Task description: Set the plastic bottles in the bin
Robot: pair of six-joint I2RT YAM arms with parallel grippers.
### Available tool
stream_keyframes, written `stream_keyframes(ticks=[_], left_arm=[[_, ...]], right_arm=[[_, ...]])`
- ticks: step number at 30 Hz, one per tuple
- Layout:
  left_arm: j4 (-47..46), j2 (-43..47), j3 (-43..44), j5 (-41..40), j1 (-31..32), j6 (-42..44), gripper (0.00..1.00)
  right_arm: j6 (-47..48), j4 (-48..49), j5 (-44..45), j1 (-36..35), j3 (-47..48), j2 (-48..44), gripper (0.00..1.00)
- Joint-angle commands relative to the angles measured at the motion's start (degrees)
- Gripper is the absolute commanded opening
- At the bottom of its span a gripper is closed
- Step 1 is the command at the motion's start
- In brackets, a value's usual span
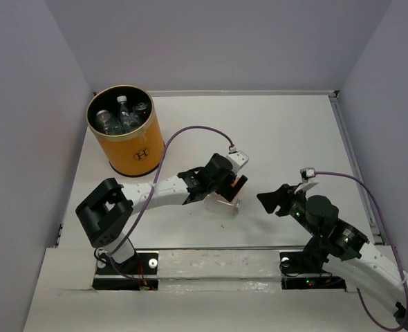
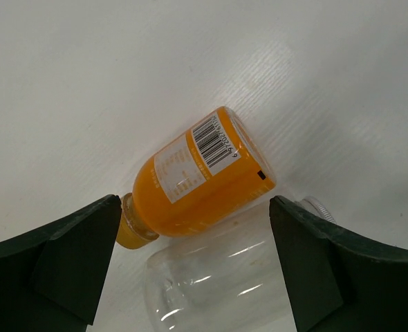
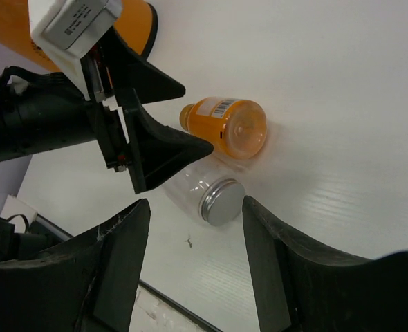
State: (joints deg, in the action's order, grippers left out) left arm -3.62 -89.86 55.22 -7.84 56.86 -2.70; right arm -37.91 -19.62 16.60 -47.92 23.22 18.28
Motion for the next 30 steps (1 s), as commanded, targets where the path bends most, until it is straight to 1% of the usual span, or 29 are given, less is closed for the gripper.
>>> stream_keyframes(ticks=[1, 4, 7, 10, 11, 15, 18, 21, 22, 23, 24, 25, 26, 28, 29, 30], left_arm=[[-1.74, -2.24, 3.31, -0.69, 0.09, 5.60, 0.99], [-1.66, -4.52, 4.63, -0.86, 0.00, 7.09, 0.99], [-0.17, -7.24, 6.65, -1.04, 0.00, 7.88, 0.99], [-0.25, -9.53, 7.35, -1.74, -0.35, 8.59, 0.99], [0.10, -10.24, 7.88, -1.66, -0.52, 8.94, 0.99], [0.45, -13.14, 10.34, -1.22, -1.05, 9.12, 0.99], [0.45, -15.07, 11.49, -2.00, -1.40, 9.20, 0.99], [0.10, -15.52, 11.40, -2.36, -2.37, 8.94, 0.95], [-0.33, -15.43, 11.31, -2.36, -2.72, 8.94, 0.91], [-0.60, -15.43, 11.22, -2.19, -3.33, 9.03, 0.78], [-0.86, -15.34, 11.05, -2.44, -3.42, 9.03, 0.73], [-1.39, -15.08, 10.79, -2.71, -3.51, 9.11, 0.70], [-1.65, -14.90, 10.70, -3.76, -3.60, 9.03, 0.64], [-2.09, -13.94, 10.96, -4.20, -4.21, 8.85, 0.57], [-2.36, -13.33, 11.13, -4.03, -4.56, 8.16, 0.54], [-2.45, -12.45, 11.83, -3.68, -5.61, 7.80, 0.54]], right_arm=[[-1.73, -2.00, -3.07, 0.11, -1.60, -1.76, 0.62], [-1.47, -1.30, -4.12, 0.11, -1.87, 0.34, 0.62], [-0.76, -0.77, -2.98, 0.11, -1.25, 1.75, 0.63], [-0.06, 0.36, -2.98, 0.11, -0.72, 1.41, 0.66], [0.12, 1.24, -3.41, 0.11, -0.72, 1.32, 0.70], [1.35, 2.21, -4.82, 0.11, -0.64, 2.89, 0.77], [1.44, 2.74, -5.44, 0.11, -0.55, 4.39, 0.79], [1.61, 3.53, -5.96, 0.11, -0.72, 4.48, 0.79], [1.70, 3.71, -6.14, 0.11, -0.72, 4.48, 0.79], [1.87, 3.88, -6.23, 0.11, -0.72, 4.48, 0.79], [2.05, 4.41, -6.40, 0.11, -0.81, 4.83, 0.79], [2.57, 4.67, -6.93, 0.11, -0.81, 5.01, 0.80], [2.75, 5.20, -7.28, 0.11, -0.81, 5.44, 0.82], [3.46, 5.90, -9.03, 0.11, -0.81, 6.67, 0.86], [4.33, 7.04, -9.65, 0.11, -0.90, 7.20, 0.89], [4.68, 7.66, -10.27, 0.11, -0.90, 8.51, 0.90]])
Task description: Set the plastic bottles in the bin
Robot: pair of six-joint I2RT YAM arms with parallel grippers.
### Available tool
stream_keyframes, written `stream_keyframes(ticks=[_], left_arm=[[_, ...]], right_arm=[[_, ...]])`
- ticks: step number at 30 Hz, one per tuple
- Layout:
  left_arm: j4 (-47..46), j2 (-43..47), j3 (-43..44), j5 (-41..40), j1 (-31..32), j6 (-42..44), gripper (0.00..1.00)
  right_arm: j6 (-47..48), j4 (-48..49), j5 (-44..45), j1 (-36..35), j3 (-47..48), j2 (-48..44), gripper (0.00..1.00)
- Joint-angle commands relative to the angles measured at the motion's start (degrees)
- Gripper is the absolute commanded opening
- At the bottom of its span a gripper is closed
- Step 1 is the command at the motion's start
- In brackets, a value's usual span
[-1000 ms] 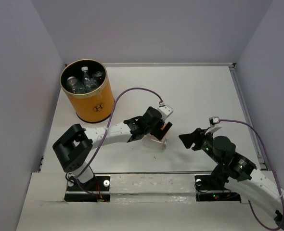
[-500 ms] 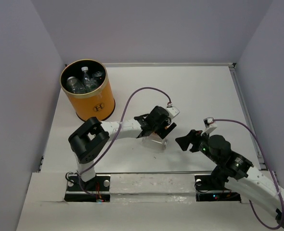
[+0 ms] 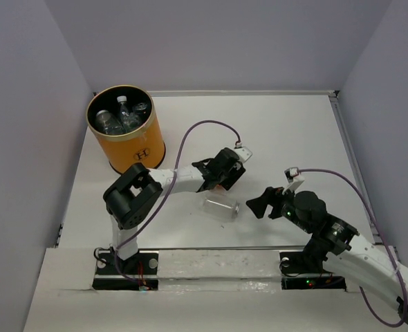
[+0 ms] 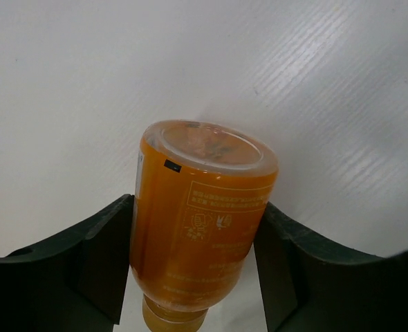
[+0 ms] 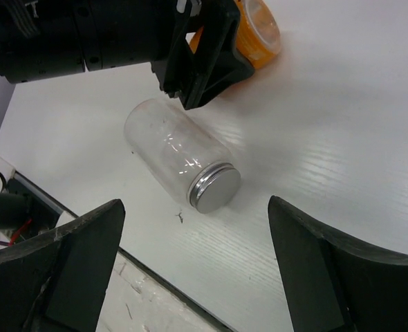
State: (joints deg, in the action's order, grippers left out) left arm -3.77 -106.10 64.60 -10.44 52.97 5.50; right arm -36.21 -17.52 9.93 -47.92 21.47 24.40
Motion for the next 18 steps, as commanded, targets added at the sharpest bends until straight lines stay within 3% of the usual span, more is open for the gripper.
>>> stream_keyframes(ticks=[1, 11, 14, 18], left_arm=[[-3.16, 6.06, 2.81, -0.82, -2.25, -0.83, 0.54], [-6.24, 25.31, 10.55, 7.01, -11.75, -12.34, 0.50], [-5.46, 31.65, 11.42, 4.47, -13.85, -15.15, 0.50], [-4.57, 38.77, 10.39, -4.30, -21.12, -17.44, 0.50]], right_arm=[[3.42, 6.00, -4.82, 0.11, 0.94, 3.10, 0.91], [11.68, 14.35, -15.73, 0.11, 7.27, 20.24, 0.92], [13.18, 14.53, -17.14, 0.11, 12.71, 26.56, 0.92], [15.81, 14.18, -14.51, 0.11, 17.88, 34.54, 0.92]])
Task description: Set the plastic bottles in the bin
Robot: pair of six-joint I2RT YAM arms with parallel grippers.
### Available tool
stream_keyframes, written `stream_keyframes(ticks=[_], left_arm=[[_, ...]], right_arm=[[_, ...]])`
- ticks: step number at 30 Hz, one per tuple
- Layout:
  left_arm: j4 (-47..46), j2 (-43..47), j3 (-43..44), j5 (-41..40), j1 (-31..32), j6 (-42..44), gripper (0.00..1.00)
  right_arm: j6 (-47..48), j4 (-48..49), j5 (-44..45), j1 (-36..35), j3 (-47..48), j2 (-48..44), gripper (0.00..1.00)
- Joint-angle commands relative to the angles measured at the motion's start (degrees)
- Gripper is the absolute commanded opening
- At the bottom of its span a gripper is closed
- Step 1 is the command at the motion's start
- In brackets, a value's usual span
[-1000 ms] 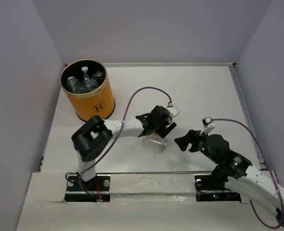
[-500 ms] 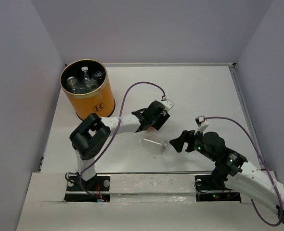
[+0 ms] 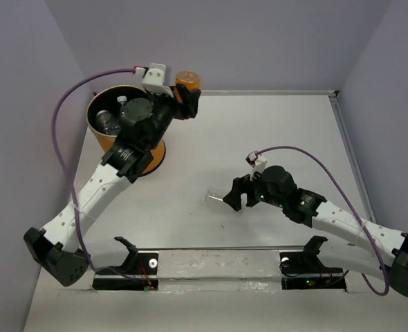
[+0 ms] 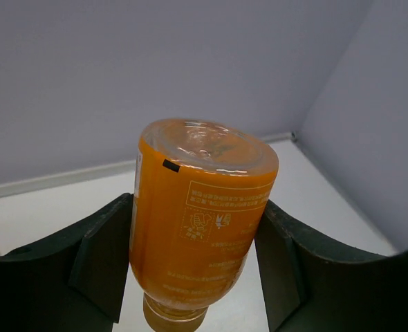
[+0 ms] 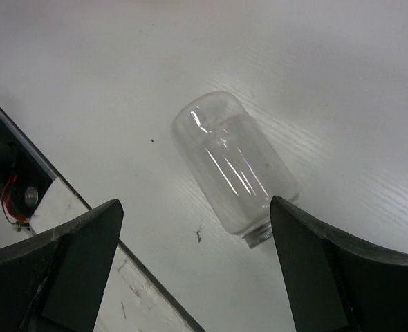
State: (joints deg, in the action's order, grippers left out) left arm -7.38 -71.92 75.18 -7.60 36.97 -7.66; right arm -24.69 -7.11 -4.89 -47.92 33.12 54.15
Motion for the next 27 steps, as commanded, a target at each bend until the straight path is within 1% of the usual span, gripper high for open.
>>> stream_keyframes(ticks=[1, 2, 3, 6, 7, 9, 10, 14, 15, 17, 23, 27], left_arm=[[-1.93, 7.21, -0.82, -7.69, -6.98, -4.81, 0.50], [-2.03, 8.28, -1.17, -8.13, -8.83, -5.60, 0.50], [-1.24, 9.59, -1.26, -9.96, -12.15, -6.31, 0.50], [0.95, 9.96, 0.05, -11.12, -17.70, -6.75, 0.50], [2.09, 9.61, 0.23, -11.47, -21.12, -6.75, 0.50], [2.63, 9.08, -0.03, -13.31, -23.86, -5.97, 0.50], [2.72, 8.90, -0.20, -14.11, -24.92, -5.88, 0.50], [3.86, 7.76, -1.52, -14.29, -30.71, -7.71, 0.51], [3.95, 7.33, -1.87, -14.03, -31.77, -7.98, 0.51], [4.30, 6.10, -2.66, -13.50, -34.23, -8.42, 0.51], [3.95, 3.37, -4.86, -14.64, -36.18, -9.04, 0.51], [3.68, 1.26, -6.27, -14.64, -36.44, -9.30, 0.55]], right_arm=[[4.64, 3.17, 0.84, 0.11, 7.56, 6.65, 0.92], [4.91, 2.38, 0.93, 0.11, 8.87, 8.32, 0.92], [5.61, 1.50, 0.41, 0.11, 11.06, 10.95, 0.92], [7.36, -1.39, 1.63, 0.11, 13.71, 13.26, 0.93], [7.72, -1.76, 2.68, 0.11, 14.33, 13.70, 0.93], [9.21, -2.55, 6.89, 0.11, 16.00, 15.54, 0.93], [9.91, -3.34, 7.43, 0.11, 16.88, 16.50, 0.93], [13.08, -9.04, 5.33, -0.41, 21.45, 22.47, 0.94], [13.61, -9.75, 3.67, -0.42, 22.15, 23.10, 0.94], [14.67, -11.25, 3.39, -0.42, 22.51, 24.24, 0.95], [14.67, -11.43, 1.02, -0.42, 21.02, 23.90, 0.95], [13.88, -11.43, 1.19, -0.42, 19.09, 23.63, 0.96]])
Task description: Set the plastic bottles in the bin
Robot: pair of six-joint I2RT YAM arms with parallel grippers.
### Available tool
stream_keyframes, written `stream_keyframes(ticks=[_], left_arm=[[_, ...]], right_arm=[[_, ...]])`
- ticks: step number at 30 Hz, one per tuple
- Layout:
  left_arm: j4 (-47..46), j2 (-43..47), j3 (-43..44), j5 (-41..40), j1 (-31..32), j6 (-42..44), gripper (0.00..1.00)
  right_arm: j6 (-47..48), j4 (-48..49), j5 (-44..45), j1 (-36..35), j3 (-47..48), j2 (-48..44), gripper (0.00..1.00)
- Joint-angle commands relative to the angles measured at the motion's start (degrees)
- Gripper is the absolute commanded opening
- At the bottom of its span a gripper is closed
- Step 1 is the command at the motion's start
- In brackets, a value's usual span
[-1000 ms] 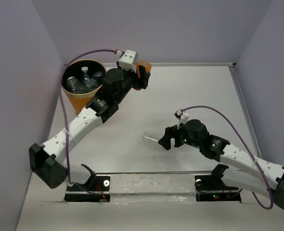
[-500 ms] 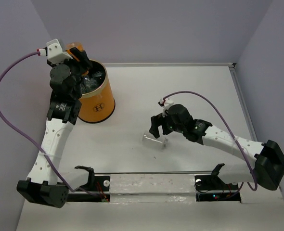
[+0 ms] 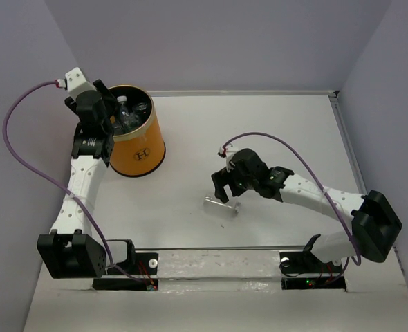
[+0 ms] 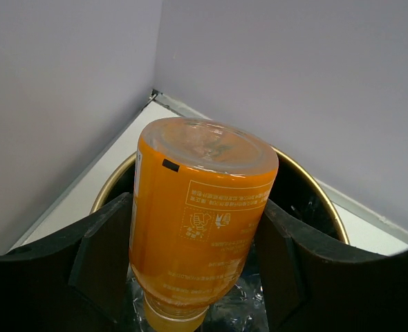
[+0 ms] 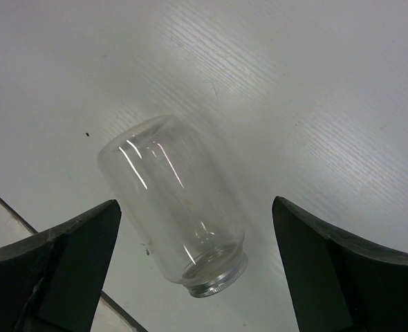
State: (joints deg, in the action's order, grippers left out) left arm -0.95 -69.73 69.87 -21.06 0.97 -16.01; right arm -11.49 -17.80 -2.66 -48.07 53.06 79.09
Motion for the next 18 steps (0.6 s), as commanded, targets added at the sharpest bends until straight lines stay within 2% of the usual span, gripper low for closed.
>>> stream_keyframes(ticks=[1, 8, 12, 17, 18], left_arm=[[-2.74, -1.89, -1.48, -1.18, -0.45, -1.39, 0.59], [0.86, -6.11, -0.79, -2.23, -0.53, -1.39, 0.92], [2.27, -5.59, -0.26, -2.23, -0.53, -1.48, 0.99], [2.27, -2.26, -0.17, 0.66, -0.53, -1.92, 0.99], [2.27, -1.55, -0.26, 3.63, -0.45, -2.18, 0.99]], right_arm=[[0.50, -0.74, -0.95, -0.27, -1.29, -1.13, 0.96], [1.82, -0.92, -2.61, -1.32, -3.14, -0.87, 1.00], [3.13, -0.92, -4.63, -3.33, -2.44, 2.99, 1.00], [4.19, -0.39, -5.61, -4.48, -1.12, 7.04, 1.00], [4.36, 0.39, -5.52, -4.48, -0.94, 7.74, 1.00]])
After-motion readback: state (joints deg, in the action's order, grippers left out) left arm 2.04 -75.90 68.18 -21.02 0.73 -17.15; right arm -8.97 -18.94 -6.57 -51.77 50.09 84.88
